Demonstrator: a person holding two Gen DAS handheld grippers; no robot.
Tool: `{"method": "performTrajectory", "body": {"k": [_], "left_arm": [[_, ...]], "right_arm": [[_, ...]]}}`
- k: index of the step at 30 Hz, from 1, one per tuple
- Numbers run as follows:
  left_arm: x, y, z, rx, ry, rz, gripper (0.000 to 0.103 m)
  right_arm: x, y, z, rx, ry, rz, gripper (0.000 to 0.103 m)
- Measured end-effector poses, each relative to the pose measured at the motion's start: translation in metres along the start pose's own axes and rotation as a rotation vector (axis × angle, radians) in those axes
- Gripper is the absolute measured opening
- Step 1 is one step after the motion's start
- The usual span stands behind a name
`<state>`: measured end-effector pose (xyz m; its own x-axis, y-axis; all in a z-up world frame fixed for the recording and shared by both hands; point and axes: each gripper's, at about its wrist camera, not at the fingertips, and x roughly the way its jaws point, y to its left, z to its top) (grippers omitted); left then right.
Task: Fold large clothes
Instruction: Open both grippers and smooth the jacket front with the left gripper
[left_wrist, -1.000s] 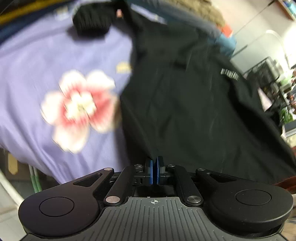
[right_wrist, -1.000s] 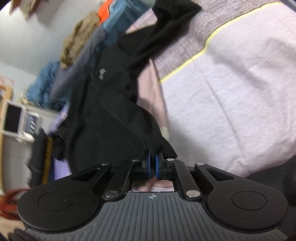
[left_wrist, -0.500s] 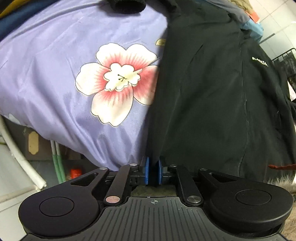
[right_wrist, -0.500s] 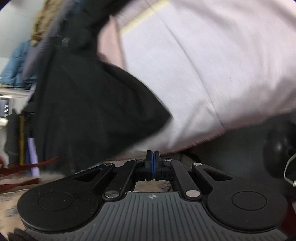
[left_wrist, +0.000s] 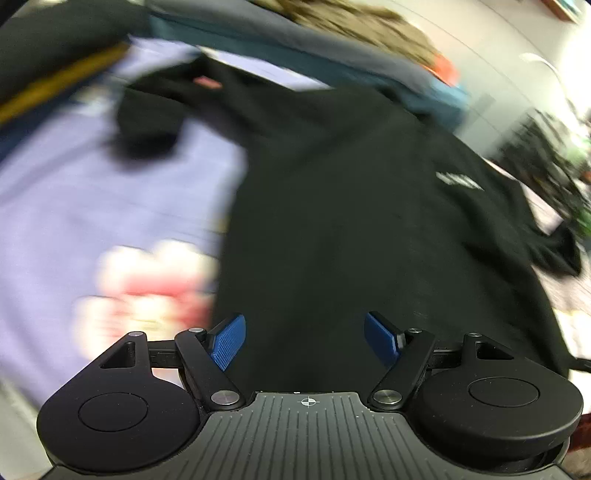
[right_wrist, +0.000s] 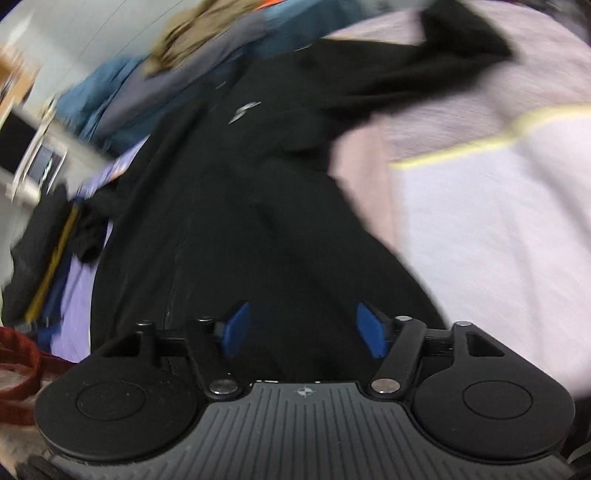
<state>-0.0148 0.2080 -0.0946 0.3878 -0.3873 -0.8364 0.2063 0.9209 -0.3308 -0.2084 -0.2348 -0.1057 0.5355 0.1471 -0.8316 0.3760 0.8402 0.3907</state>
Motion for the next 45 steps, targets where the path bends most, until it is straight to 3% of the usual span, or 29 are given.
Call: {"method": "performTrajectory", "body": {"k": [2, 4, 6, 8, 10, 13, 21, 24, 29, 32, 38, 42, 45], "left_arm": [[0.028, -0.02, -0.006, 0.055, 0.059, -0.024, 0.103], [0.056, -0.036, -0.016, 0.105, 0.121, 0.014, 0.103], [0.079, -0.044, -0.03, 0.162, 0.18, 0.075, 0.103], [0.085, -0.049, -0.036, 0.241, 0.143, 0.113, 0.103], [0.096, -0.051, -0.036, 0.29, 0.172, 0.141, 0.103], [0.104, -0.057, -0.033, 0.322, 0.194, 0.167, 0.103], [0.117, -0.053, -0.009, 0.309, 0.284, 0.117, 0.103], [0.111, -0.047, 0.004, 0.25, 0.284, 0.089, 0.103], [0.104, -0.044, 0.02, 0.183, 0.252, 0.083, 0.103], [0.1, -0.047, 0.023, 0.174, 0.247, 0.086, 0.103], [0.094, -0.07, 0.011, 0.139, 0.251, 0.124, 0.103], [0.1, -0.1, 0.006, 0.102, 0.268, 0.161, 0.103], [0.107, -0.129, -0.001, 0.078, 0.285, 0.164, 0.103]], "right_arm": [[0.033, 0.03, 0.007, -0.128, 0.027, -0.014, 0.072], [0.06, 0.055, 0.007, -0.242, 0.05, -0.024, 0.083], [0.085, 0.073, 0.0, -0.339, 0.082, -0.091, 0.087], [0.119, 0.077, -0.01, -0.419, 0.138, -0.185, 0.089], [0.146, 0.067, -0.024, -0.481, 0.215, -0.267, 0.093], [0.154, 0.069, -0.033, -0.495, 0.187, -0.285, 0.102], [0.168, 0.09, -0.023, -0.408, 0.229, -0.384, 0.102], [0.152, 0.097, -0.013, -0.326, 0.167, -0.385, 0.097], [0.105, 0.108, 0.017, -0.239, -0.039, -0.362, 0.097], [0.075, 0.091, 0.04, -0.218, -0.148, -0.387, 0.097], [0.053, 0.028, 0.101, -0.25, -0.248, -0.518, 0.094], [0.062, -0.024, 0.149, -0.3, -0.294, -0.59, 0.094], [0.079, -0.071, 0.19, -0.34, -0.318, -0.664, 0.085]]}}
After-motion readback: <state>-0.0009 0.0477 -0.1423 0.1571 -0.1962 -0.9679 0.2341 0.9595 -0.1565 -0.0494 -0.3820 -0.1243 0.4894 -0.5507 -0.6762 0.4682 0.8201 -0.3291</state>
